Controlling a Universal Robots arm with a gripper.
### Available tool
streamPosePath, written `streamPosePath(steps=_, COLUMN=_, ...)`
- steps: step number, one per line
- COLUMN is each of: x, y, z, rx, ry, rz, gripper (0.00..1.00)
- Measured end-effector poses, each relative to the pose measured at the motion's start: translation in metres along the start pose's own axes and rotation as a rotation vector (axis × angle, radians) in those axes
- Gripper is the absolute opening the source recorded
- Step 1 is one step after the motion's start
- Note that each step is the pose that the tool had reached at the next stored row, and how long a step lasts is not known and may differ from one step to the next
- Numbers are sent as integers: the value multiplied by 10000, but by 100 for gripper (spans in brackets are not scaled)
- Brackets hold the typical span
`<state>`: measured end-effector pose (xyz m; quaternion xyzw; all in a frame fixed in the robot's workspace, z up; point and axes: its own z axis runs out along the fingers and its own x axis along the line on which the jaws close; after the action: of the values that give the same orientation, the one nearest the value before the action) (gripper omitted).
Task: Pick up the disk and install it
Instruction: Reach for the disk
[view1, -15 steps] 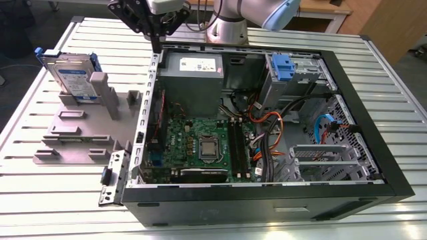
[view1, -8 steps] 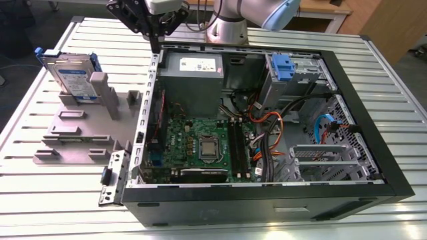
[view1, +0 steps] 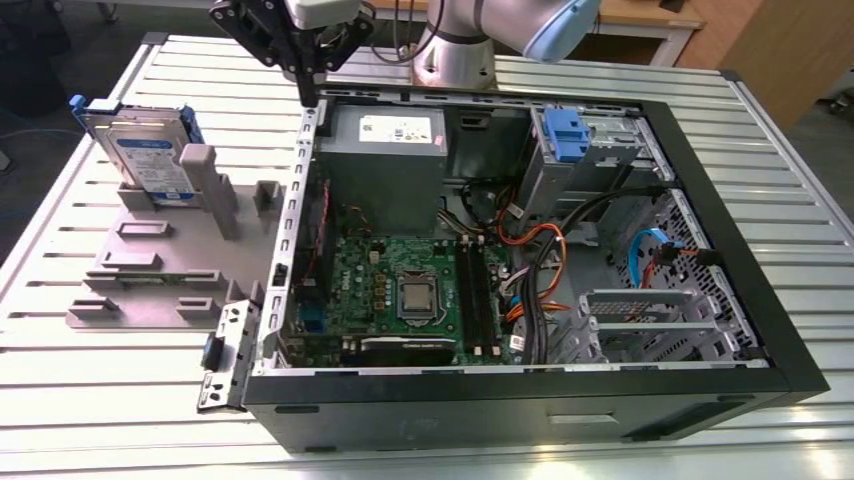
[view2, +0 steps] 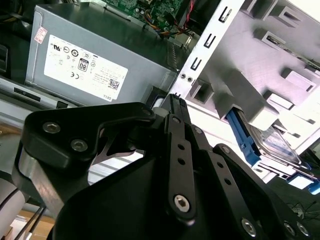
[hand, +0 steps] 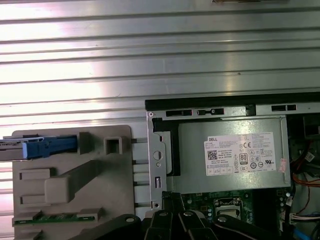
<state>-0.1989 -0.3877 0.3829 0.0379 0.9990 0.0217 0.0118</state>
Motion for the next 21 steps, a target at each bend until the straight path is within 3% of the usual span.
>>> streamPosePath(steps=21, x=57, y=-5, z=8, rx=0, ry=0, rz=0, gripper=11)
